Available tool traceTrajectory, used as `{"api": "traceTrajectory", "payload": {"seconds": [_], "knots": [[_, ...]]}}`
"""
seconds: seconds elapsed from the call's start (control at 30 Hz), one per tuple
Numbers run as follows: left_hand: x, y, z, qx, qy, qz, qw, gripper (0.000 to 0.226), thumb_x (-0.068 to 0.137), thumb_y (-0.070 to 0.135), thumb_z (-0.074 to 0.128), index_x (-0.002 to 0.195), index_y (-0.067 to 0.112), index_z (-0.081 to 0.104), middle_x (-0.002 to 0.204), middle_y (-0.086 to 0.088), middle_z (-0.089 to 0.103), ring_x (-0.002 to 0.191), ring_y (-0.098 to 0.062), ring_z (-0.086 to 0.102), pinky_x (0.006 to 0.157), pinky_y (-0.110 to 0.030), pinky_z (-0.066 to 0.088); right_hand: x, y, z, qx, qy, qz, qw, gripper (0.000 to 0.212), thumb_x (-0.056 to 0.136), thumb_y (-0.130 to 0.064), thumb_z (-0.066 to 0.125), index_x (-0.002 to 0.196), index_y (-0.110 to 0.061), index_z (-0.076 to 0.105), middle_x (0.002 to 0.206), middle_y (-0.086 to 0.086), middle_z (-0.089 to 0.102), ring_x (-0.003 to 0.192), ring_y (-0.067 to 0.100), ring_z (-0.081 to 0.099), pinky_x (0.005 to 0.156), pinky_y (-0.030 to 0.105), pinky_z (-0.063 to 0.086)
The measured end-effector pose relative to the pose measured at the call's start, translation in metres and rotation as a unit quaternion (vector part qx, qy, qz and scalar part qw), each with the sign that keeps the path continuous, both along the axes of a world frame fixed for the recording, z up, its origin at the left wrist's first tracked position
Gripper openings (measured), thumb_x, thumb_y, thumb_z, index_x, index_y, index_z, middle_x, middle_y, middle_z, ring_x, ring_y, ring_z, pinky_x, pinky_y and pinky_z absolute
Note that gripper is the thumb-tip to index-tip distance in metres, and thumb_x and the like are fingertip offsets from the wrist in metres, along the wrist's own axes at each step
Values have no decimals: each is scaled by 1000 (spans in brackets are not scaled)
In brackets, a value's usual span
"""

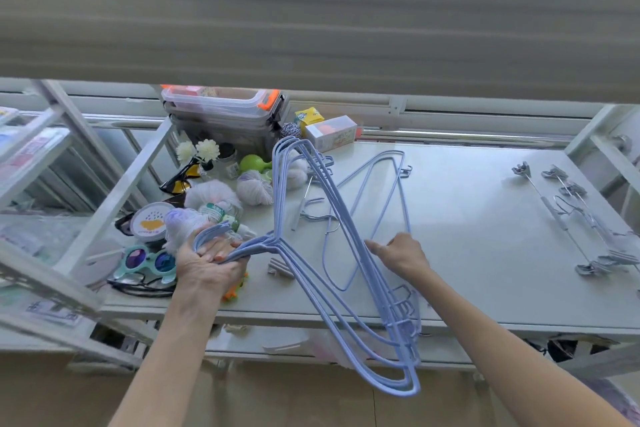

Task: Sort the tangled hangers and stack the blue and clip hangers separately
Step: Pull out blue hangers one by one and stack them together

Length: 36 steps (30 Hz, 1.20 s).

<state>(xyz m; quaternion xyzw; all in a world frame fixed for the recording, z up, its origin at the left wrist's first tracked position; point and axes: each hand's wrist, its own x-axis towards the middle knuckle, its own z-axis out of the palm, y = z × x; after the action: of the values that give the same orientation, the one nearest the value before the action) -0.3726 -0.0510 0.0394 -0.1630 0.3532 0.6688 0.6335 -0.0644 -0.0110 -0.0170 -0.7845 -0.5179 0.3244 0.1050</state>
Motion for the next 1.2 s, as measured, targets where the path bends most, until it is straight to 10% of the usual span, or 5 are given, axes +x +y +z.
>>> {"api": "traceTrajectory", "payload": {"seconds": [0.27, 0.47, 0.73, 0.9, 1.2], "knots": [[-5, -12, 5, 28, -32, -11, 999, 50, 84, 25, 43, 38, 22, 26, 31, 8, 22, 28, -8, 19, 93, -24, 38, 7, 10, 3, 3, 7, -47, 999, 25, 80, -23, 63, 71, -6, 47, 75, 11, 54, 71, 29, 55, 63, 32, 43], [3, -7, 6, 10, -18, -24, 999, 61, 96, 27, 31, 35, 20, 27, 31, 7, 23, 27, -8, 18, 53, -17, 47, 34, 1, -2, 90, 111, -118, 983, 25, 89, -12, 55, 65, -8, 47, 65, 15, 58, 56, 24, 55, 58, 34, 44], [11, 8, -5, -30, -16, -15, 999, 33, 90, 30, 40, 61, 17, 31, 68, -3, 29, 55, -21, 26, 107, -32, 32, 50, -9, -9, 174, 96, -170, 965, 15, 90, -11, 53, 86, 2, 59, 82, 18, 66, 77, 32, 59, 65, 33, 42], [18, 8, 0, -15, -23, -6, 1000, 55, 94, 32, 38, 41, 21, 28, 35, 6, 25, 31, -11, 19, 63, -20, 40, 69, -14, -10, 182, 53, -173, 966, 10, 90, -10, 53, 88, -2, 59, 75, 11, 60, 79, 33, 58, 63, 32, 35], [11, 7, -1, -14, -50, -1, 999, 50, 96, 32, 34, 47, 21, 29, 42, 5, 27, 43, -9, 19, 85, -17, 35, 35, -18, 5, 180, -105, -83, 974, 22, 90, -14, 56, 107, -1, 62, 106, 18, 62, 103, 36, 57, 89, 38, 42]]}}
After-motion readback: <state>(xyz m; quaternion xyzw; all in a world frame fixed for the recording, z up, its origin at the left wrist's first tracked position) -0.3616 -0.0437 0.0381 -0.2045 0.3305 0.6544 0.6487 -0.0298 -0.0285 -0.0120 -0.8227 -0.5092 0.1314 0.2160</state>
